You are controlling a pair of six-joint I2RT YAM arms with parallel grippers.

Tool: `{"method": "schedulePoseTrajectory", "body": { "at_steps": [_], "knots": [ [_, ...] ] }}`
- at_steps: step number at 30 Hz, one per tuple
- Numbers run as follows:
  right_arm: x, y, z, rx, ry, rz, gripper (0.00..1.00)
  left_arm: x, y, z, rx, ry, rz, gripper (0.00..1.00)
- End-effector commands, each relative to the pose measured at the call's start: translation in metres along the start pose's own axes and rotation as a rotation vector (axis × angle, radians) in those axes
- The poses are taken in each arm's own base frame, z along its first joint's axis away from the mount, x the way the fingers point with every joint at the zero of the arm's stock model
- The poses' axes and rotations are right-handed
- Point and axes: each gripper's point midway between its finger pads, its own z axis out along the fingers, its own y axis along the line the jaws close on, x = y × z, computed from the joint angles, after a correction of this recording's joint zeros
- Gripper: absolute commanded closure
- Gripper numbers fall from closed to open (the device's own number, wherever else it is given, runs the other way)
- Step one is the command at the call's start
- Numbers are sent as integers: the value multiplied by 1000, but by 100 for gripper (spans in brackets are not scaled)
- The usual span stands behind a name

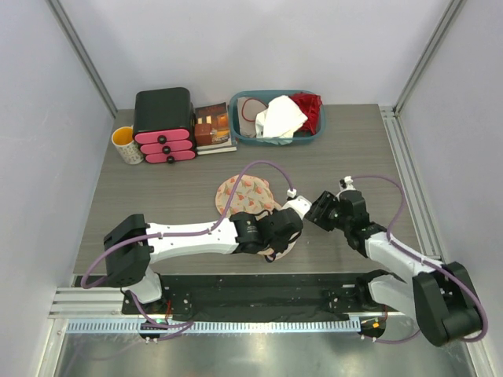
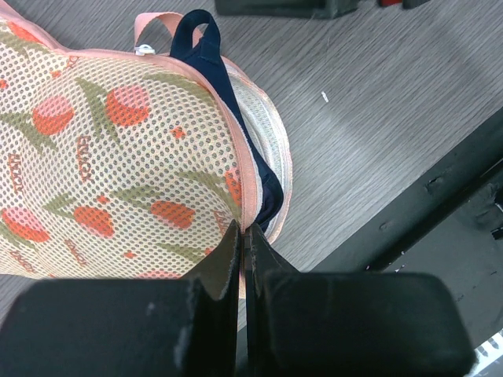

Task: Place the bra in the laundry bag and zip it closed
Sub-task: Adjust the bra in the laundry bag.

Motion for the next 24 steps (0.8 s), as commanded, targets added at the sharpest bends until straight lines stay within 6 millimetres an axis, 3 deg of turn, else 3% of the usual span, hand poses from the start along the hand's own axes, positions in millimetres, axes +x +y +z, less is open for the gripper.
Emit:
{"method": "schedulePoseTrajectory", "body": {
  "at_steps": [1, 15, 24],
  "knots": [
    [3, 36, 6, -223, 36, -12, 52, -12, 5, -9, -11, -45, -23, 100],
    [6, 27, 27, -233, 37, -21, 59, -13, 3, -8, -1, -48, -24, 100],
    [-1, 30, 20, -227, 10, -69, 79, -14, 4, -9, -5, -51, -16, 100]
  ]
}}
